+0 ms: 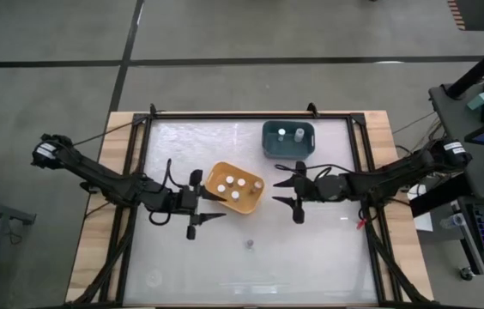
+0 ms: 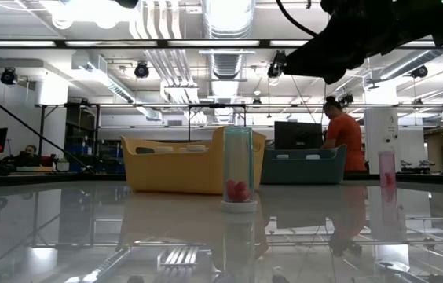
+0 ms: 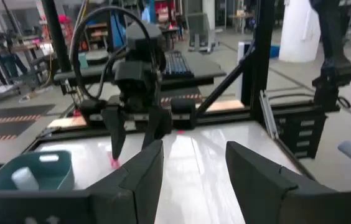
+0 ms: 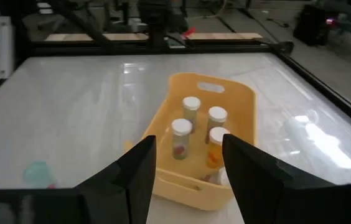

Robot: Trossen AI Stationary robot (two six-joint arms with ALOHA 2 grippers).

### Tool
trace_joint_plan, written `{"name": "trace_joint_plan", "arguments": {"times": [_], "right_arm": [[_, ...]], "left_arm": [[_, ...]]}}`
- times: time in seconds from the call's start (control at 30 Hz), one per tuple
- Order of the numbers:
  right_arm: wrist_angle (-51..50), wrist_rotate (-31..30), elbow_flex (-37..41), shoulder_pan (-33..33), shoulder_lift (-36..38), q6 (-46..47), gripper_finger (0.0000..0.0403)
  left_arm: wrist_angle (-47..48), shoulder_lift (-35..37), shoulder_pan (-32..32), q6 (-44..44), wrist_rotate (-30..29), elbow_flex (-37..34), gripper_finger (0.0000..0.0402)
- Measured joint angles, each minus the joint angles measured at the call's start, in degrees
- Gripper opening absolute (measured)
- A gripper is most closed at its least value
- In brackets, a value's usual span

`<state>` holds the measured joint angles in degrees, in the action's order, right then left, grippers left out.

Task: Pick and place medicine bottles into bin by pill shape (circle, oval)
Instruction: Put the blue pill bottle into the yellow bin

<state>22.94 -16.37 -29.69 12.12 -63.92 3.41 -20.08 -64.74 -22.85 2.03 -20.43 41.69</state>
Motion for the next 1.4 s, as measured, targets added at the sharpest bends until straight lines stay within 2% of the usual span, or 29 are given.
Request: {"name": "trace_joint_plan", "arguments": {"times": [0.33,0.57,0.8,1.23,1.4], "right_arm": [[3.4,5.1,0.0,0.0,0.1,-7.0,0.0171],[8.1,10.6,1.6,0.0,0.1,-10.6,0.0173],[10.6,10.8,2.5,0.0,1.7,-14.6,0.0171],[10.3,12.4,6.0,0.0,13.0,-20.3,0.0167],[10.4,12.4,9.5,0.0,18.5,-21.4,0.0167]], "left_arm": [[-10.2,-8.2,-0.1,-0.3,0.0,0.9,0.0160],[-11.7,-12.1,-0.1,-8.4,0.0,1.6,0.0160],[-11.3,-15.1,-0.2,-14.4,0.0,3.9,0.0160],[10.7,-20.2,-1.0,-22.9,1.3,16.3,0.0160],[14.9,-23.2,-1.2,-24.7,2.6,20.7,0.0160]]}}
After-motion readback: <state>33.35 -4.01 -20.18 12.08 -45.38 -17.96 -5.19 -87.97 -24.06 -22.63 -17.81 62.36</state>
